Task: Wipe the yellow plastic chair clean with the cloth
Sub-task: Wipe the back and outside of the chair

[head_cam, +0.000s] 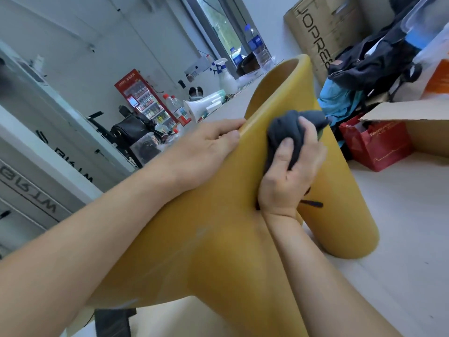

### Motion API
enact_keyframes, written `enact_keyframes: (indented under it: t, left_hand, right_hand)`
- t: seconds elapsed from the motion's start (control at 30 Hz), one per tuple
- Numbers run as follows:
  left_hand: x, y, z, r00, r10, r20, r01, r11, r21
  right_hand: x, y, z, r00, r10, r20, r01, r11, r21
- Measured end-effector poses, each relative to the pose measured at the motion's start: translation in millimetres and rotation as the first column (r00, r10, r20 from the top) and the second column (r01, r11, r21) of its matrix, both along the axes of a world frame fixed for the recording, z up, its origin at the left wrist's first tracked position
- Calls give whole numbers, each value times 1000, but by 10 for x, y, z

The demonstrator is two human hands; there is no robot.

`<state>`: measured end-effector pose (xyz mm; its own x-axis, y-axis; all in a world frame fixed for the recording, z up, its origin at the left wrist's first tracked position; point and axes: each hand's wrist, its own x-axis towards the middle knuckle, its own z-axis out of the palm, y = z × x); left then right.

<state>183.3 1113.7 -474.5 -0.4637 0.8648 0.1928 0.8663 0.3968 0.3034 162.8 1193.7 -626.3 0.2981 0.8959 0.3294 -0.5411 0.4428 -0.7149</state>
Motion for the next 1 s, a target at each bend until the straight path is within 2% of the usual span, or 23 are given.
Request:
enact_keyframes:
  t: [0.07,0.13,0.17,0.2,0.23,0.27,0.33,0.37,0.43,0.5,0.57,0.63,0.67,0.73,0.77,0.8,0.87,0.93,1.0]
  left_hand:
    - [6,-12,-6,999,50,-8,-50,999,0]
    - [15,-10,-17,999,42,13,-42,999,-1]
    - [17,-5,-20,1000,29,10,-29,1000,-6]
    - [4,-1,-22,1000,17,0,-17,1000,-4]
    - [-17,15,-15,1000,12,0,-12,1000,5]
    - [-32,42,-8,1000,12,2,-12,1000,15]
    - [-59,99,-8,999,-12,45,10,999,42]
    - [-54,114,-9,996,-34,86,29,998,59]
    - [-84,52,-19,990,-52,135,42,996,80]
    - [-129,-97,18,997,-39,67,39,999,8]
    - [-160,-330,67,999,31,10,-29,990,-140]
    - [-128,-535,59,993,108,47,-96,972,-214]
    - [-133,-566,33,996,94,4,-91,971,-223]
    - [-109,-560,-5,993,54,-107,-76,973,-216]
    - [-98,-545,-10,992,48,-115,-70,979,-191]
    - [-78,-516,-8,993,45,-111,-65,981,-181]
    - [-37,-480,-3,993,48,-105,-63,988,-140]
    - [-24,-457,-27,986,34,-163,-50,994,-95]
    - [-44,-435,-67,969,61,-240,-74,996,-45]
  right_hand:
    - [-81,19,-322,993,116,1,-109,940,-324]
    - [-128,-5,-591,952,289,-98,-280,698,-659]
    - [-129,-36,-605,927,354,-122,-322,585,-744]
    - [-105,-82,-508,921,375,-105,-315,559,-767]
    - [-69,-136,-328,938,343,-48,-266,626,-733]
    - [-2,-207,-82,965,262,9,-196,744,-638]
    - [145,-383,381,997,68,28,-54,938,-343]
    - [207,-461,528,1000,-2,15,5,983,-182]
    - [275,-521,568,996,-87,-8,87,992,95]
    - [240,-399,406,994,-104,-20,106,964,245]
    - [103,-212,194,995,-99,26,89,967,238]
    - [-33,-50,-39,996,-25,89,21,999,44]
    - [-56,2,-139,996,47,81,-37,992,-120]
    - [-64,-11,-239,975,222,-4,-196,853,-483]
    - [-63,-70,-215,961,276,-17,-235,782,-577]
    - [-42,-152,-113,958,288,-1,-232,770,-595]
    - [89,-362,260,985,160,65,-117,893,-434]
    - [199,-537,578,998,-22,67,31,991,-130]
    - [235,-600,653,989,-138,49,128,977,168]
